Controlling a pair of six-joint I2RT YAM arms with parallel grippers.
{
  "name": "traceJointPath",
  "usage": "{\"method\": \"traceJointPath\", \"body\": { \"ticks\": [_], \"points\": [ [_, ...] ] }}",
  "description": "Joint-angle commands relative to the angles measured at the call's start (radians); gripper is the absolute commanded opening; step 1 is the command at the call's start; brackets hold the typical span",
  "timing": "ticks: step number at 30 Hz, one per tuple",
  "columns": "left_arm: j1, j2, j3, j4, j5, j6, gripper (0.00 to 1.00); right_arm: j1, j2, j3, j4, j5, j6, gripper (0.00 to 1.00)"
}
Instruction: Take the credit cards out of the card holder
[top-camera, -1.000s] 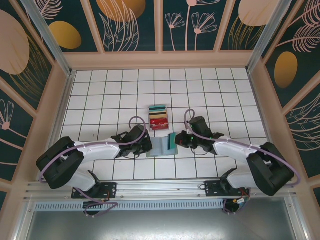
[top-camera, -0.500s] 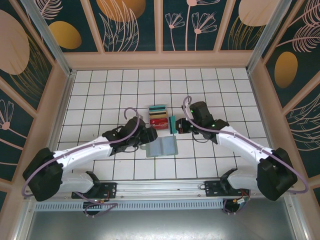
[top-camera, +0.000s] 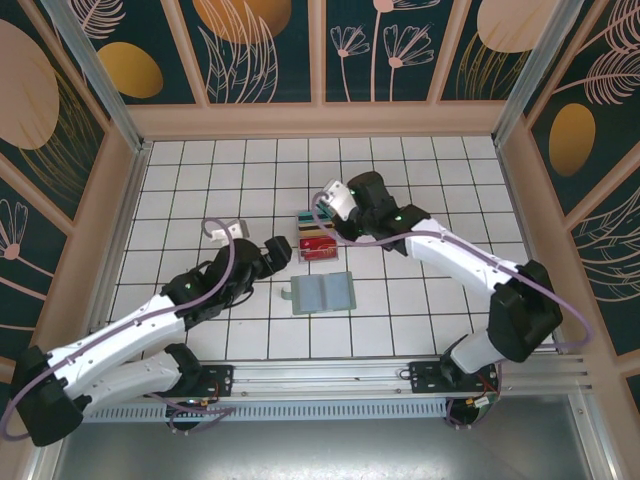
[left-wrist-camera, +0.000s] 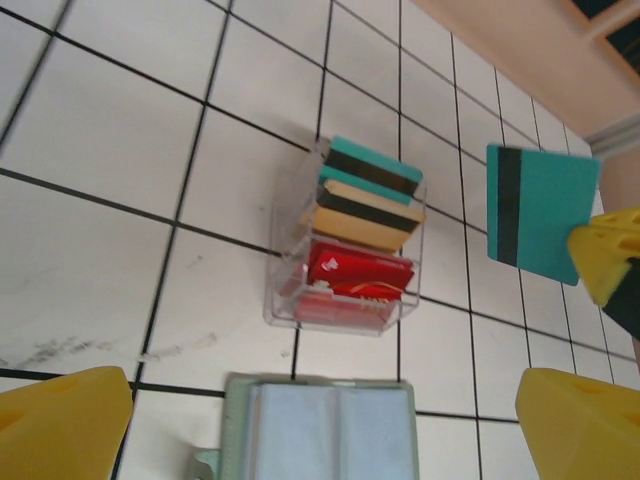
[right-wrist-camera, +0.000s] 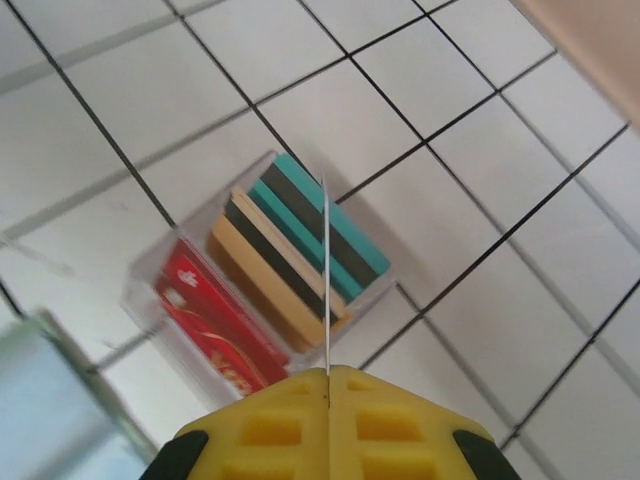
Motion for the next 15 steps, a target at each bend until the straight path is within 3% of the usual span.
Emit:
{"method": "traceJointPath", "body": {
  "ticks": [1,9,15],
  "points": [
    [0.006,-0.04,-0.041,-0.016,-0.099,-0.01,0.98,0.042,0.05,0.058,-0.029,0.139,-0.29,0.0],
    [0.005,-0.081,-0.055,-0.04,-0.106,-0.019,0.99,0.068,0.193,0.141,-0.015,0.215,-0.473,0.0],
    [0.005,-0.114,-0.064,-0.076,-0.093,-0.038,0.98,0.083,0.25,0.159,0.005,0.212,-0.479,0.0]
  ]
}}
